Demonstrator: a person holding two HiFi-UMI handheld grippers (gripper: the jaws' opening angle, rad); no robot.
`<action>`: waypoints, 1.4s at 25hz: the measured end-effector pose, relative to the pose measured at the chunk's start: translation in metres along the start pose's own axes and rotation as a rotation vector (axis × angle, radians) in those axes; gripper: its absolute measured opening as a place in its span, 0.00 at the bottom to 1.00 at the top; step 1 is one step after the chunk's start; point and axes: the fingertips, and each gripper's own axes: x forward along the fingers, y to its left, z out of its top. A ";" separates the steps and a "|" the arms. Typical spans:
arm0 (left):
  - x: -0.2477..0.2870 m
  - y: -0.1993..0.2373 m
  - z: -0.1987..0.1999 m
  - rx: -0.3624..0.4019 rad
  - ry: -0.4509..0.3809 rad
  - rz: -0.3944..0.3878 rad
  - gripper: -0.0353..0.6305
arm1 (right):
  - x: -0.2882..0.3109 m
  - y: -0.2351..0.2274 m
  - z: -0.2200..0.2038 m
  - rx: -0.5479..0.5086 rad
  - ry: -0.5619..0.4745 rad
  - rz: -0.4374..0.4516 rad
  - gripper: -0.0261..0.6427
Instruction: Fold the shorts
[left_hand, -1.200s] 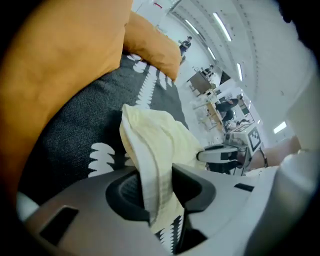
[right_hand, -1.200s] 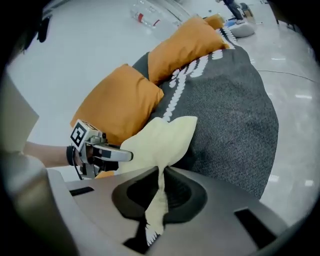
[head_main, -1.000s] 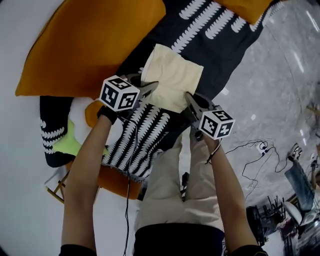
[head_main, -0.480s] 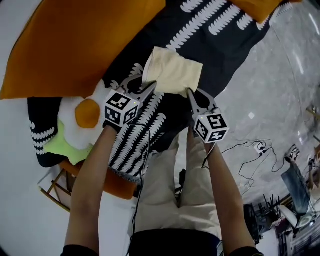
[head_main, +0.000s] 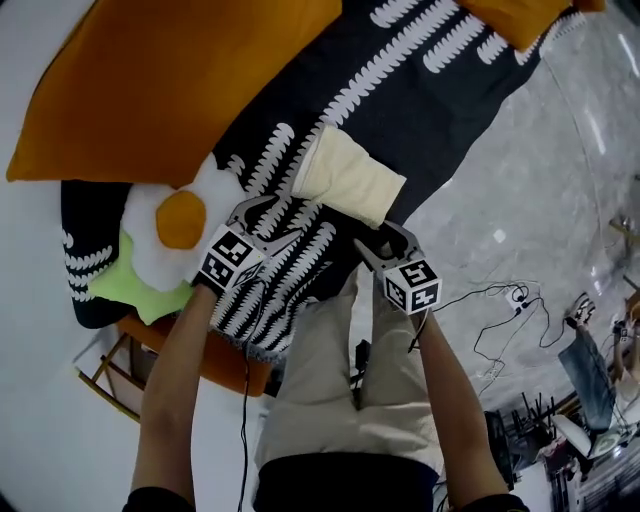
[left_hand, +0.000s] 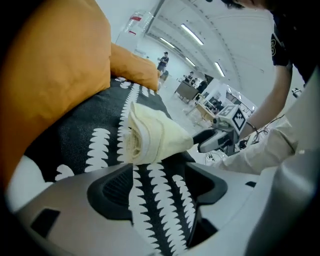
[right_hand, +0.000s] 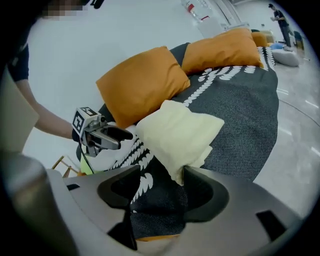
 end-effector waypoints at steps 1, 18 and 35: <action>0.000 0.000 0.006 -0.004 -0.001 -0.013 0.55 | -0.007 -0.009 0.000 0.026 -0.008 0.022 0.48; 0.035 0.025 0.081 -0.072 0.175 0.070 0.26 | -0.004 -0.050 0.071 0.308 -0.099 -0.131 0.11; 0.059 0.031 0.012 -0.066 0.329 0.129 0.35 | 0.021 -0.060 0.021 0.086 0.029 -0.332 0.12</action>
